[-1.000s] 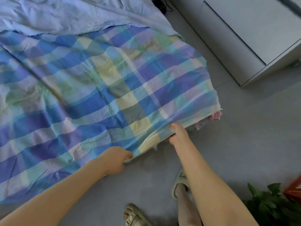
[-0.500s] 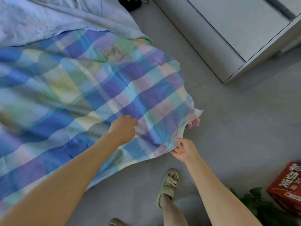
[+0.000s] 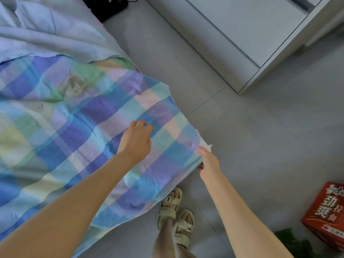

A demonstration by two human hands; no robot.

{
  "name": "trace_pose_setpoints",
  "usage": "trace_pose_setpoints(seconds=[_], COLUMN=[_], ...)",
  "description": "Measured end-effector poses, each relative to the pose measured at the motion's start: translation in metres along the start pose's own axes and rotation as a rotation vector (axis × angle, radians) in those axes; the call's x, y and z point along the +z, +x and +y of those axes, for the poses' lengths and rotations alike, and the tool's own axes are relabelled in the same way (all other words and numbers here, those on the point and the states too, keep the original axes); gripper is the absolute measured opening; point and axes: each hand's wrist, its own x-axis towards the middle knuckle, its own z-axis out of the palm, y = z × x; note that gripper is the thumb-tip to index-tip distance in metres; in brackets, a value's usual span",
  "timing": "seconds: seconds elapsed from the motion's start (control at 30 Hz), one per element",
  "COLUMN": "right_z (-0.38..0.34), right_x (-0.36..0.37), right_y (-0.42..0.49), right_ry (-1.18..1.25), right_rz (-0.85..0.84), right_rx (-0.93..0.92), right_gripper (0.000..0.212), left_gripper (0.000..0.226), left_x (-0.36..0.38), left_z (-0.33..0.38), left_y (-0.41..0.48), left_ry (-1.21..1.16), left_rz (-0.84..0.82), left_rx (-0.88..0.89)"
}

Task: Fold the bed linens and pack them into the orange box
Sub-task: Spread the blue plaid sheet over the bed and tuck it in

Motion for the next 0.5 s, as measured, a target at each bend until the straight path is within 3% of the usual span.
trace_pose_setpoints(seconds=[0.1,0.23,0.3,0.43,0.5], right_z=[-0.014,-0.037,-0.055,-0.097,-0.113], right_x=[-0.022,-0.034,-0.032,-0.023,-0.018], right_y=[0.01,0.023,0.027,0.042,0.047], right_ry=[0.101,0.125,0.122,0.149,0.169], right_rz=[0.016,-0.115,-0.158,-0.238,-0.292], right_rx=[-0.095,0.014,0.048,0.079,0.092], right_gripper=[0.018,0.009,0.014,0.014,0.015], left_gripper=[0.032,0.026,0.036,0.032,0.046], left_x=[0.004,0.01,0.017,0.027,0.029], left_z=[0.011,0.042,0.063,0.114,0.14], left_y=[0.017,0.046,0.056,0.093,0.104], left_ry=[-0.015,-0.029,-0.116,-0.402,-0.457], left_rz=[0.013,-0.073,-0.119,-0.403,-0.443], left_rx=[0.034,0.08,0.144,0.014,0.004])
